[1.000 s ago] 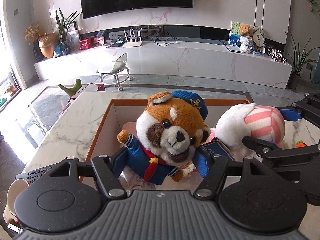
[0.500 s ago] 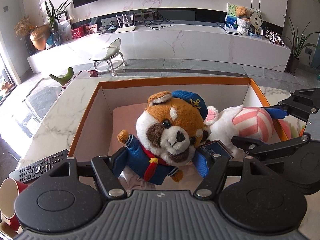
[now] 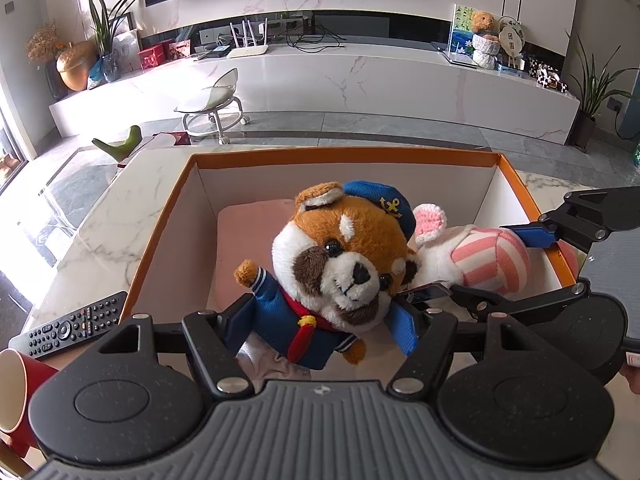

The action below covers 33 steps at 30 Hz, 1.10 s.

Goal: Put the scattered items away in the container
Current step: 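Open the right tool to drop the striped-hat plush while the left tool lowers the raccoon plush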

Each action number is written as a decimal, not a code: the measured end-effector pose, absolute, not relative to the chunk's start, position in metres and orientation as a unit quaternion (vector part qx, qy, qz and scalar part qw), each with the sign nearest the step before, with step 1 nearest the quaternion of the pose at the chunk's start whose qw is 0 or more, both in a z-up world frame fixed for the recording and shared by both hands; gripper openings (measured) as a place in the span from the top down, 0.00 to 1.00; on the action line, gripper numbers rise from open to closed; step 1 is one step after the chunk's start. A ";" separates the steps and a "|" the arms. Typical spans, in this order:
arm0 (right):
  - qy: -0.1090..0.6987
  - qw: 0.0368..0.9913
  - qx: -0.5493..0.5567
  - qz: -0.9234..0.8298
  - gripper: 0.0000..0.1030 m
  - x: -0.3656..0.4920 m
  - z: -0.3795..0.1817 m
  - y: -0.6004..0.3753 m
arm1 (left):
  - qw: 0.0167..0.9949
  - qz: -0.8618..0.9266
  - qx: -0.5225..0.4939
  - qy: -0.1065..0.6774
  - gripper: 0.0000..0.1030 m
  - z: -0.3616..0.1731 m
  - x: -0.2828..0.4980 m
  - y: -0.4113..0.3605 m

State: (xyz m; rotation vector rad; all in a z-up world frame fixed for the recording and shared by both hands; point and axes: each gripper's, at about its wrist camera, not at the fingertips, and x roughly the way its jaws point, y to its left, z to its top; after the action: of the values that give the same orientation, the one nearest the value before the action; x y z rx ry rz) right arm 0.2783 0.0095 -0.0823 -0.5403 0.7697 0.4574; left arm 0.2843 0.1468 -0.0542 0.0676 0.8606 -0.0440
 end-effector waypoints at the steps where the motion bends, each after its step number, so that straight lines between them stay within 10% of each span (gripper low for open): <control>1: 0.367 0.866 -0.259 0.219 0.41 0.277 -0.082 0.009 | 0.908 -0.021 0.033 0.418 0.21 -0.054 0.284 0.146; 33: 0.323 0.921 -0.160 0.149 0.33 0.255 -0.048 -0.048 | 0.877 -0.058 0.039 0.476 0.17 -0.068 0.292 0.133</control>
State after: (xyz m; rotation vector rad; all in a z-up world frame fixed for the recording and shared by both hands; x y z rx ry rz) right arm 0.2551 -0.0478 -0.0476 -0.3291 0.6628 0.3056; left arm 0.2916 0.1330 -0.0676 0.0822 0.9935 -0.1214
